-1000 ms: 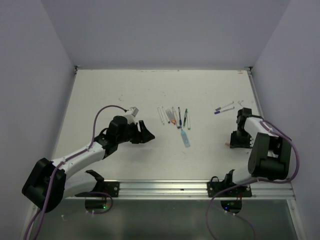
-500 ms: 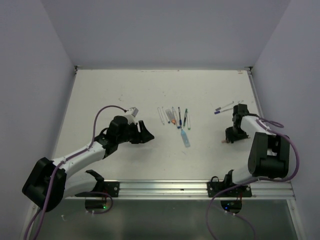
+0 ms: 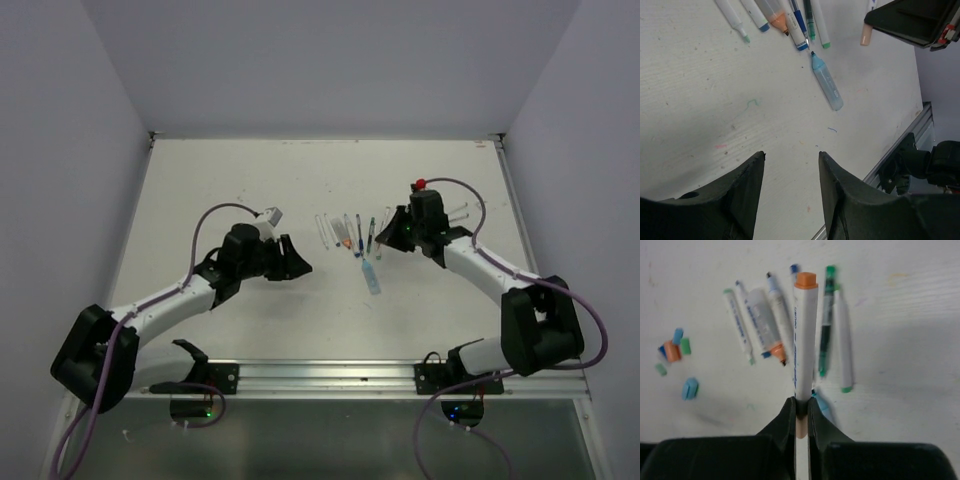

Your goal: Open the pen caps

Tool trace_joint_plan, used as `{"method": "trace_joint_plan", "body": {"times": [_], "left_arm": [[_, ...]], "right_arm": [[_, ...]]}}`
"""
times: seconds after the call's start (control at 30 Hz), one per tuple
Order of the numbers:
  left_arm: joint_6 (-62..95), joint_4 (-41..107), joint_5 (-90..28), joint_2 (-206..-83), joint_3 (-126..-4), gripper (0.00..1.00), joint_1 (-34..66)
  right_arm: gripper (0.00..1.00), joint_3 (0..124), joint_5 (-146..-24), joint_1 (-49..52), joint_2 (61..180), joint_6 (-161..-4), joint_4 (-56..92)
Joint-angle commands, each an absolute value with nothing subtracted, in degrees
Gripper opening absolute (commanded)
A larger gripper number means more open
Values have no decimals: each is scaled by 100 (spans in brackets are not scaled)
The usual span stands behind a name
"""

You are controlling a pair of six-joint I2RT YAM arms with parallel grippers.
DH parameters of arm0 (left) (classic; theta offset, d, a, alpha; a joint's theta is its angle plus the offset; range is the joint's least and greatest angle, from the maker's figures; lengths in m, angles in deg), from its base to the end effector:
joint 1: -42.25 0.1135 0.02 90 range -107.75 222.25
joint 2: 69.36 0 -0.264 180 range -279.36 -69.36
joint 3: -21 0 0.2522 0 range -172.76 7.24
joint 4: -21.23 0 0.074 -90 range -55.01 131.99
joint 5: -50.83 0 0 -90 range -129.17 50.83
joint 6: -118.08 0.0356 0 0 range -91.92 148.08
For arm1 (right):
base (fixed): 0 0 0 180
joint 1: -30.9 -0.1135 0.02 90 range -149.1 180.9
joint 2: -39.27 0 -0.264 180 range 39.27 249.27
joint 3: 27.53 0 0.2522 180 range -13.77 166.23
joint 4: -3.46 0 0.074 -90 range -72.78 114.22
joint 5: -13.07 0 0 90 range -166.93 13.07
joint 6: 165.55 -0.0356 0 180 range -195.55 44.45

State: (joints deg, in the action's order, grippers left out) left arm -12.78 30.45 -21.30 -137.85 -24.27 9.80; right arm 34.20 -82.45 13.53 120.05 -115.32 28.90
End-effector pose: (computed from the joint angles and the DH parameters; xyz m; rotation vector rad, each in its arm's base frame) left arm 0.2017 -0.1412 0.2018 0.0294 2.3064 -1.0434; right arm 0.2797 0.0911 0.2151 0.4226 2.3866 0.5887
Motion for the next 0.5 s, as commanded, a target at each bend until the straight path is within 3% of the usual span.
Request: {"method": "trace_joint_plan", "body": {"times": [0.0, 0.17, 0.47], "left_arm": [[-1322, 2304, -1641, -13923, -2484, 50, 947], [-1542, 1741, -1579, -13967, -2177, 46, 938], [-1762, 1442, -1807, -14133, -2158, 46, 771]], "right_arm": [[0, 3106, -9545, 1086, 11925, -10982, 1557], [0, 2991, -10327, 665, 12153, -11369, 844], [0, 2877, -10576, 128, 12180, -12125, -61]]}}
